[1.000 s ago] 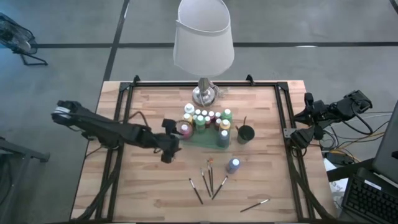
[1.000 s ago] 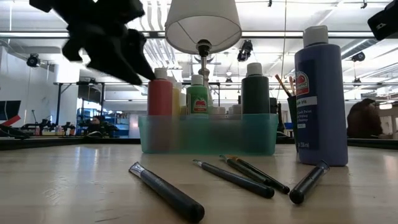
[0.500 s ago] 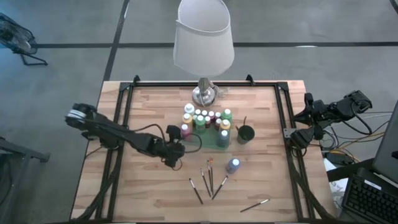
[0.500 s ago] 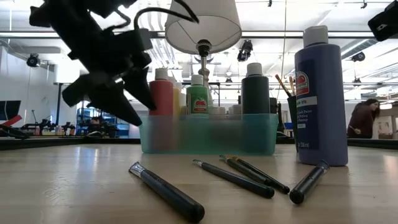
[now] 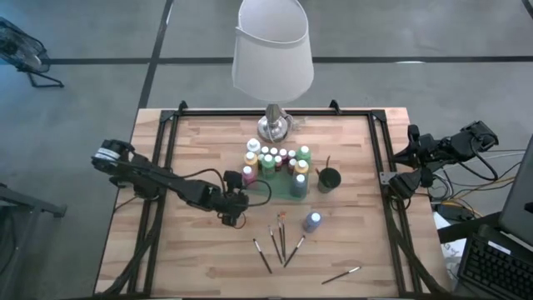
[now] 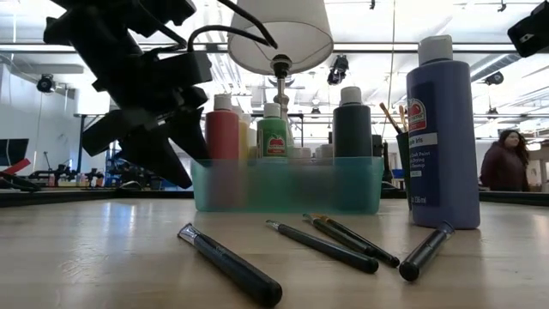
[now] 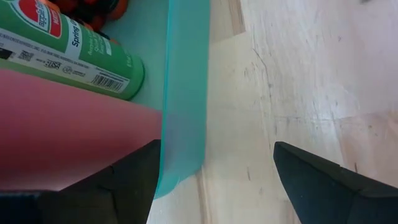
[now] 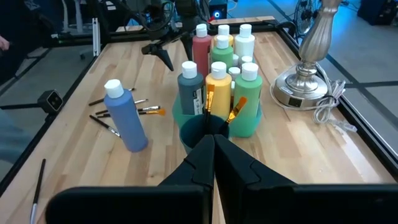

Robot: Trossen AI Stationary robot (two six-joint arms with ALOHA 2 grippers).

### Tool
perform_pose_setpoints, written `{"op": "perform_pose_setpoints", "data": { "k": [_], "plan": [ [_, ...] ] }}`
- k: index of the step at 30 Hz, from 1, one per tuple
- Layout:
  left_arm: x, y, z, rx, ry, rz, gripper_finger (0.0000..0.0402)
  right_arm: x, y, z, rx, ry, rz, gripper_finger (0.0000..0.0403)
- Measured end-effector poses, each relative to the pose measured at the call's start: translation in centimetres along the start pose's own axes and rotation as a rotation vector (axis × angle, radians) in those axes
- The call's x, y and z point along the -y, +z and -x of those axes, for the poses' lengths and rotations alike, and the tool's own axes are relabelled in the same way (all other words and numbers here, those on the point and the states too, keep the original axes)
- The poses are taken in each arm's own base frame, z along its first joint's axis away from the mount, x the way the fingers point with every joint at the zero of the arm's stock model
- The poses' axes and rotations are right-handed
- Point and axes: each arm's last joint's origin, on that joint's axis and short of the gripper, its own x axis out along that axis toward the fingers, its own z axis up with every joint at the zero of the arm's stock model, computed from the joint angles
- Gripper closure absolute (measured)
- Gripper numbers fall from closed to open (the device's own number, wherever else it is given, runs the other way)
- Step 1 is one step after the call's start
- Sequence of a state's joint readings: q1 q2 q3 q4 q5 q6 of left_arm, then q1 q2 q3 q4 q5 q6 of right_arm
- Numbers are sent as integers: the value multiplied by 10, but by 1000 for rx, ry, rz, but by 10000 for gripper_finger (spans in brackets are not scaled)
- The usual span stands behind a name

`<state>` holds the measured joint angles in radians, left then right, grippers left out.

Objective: Pick & Place Paint Supplies
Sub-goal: Adjust the green bin

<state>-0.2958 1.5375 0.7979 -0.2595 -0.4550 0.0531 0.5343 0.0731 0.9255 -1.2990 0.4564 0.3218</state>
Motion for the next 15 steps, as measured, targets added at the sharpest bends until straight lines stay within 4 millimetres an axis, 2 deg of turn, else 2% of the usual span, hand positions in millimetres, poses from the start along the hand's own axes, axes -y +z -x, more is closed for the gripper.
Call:
{"op": "perform_pose_setpoints", "data": {
  "k": [15],
  "plan": [
    [3,1,1,10,-45,50,92,0,-1,0,-5,-2,3,394]
  ]
}}
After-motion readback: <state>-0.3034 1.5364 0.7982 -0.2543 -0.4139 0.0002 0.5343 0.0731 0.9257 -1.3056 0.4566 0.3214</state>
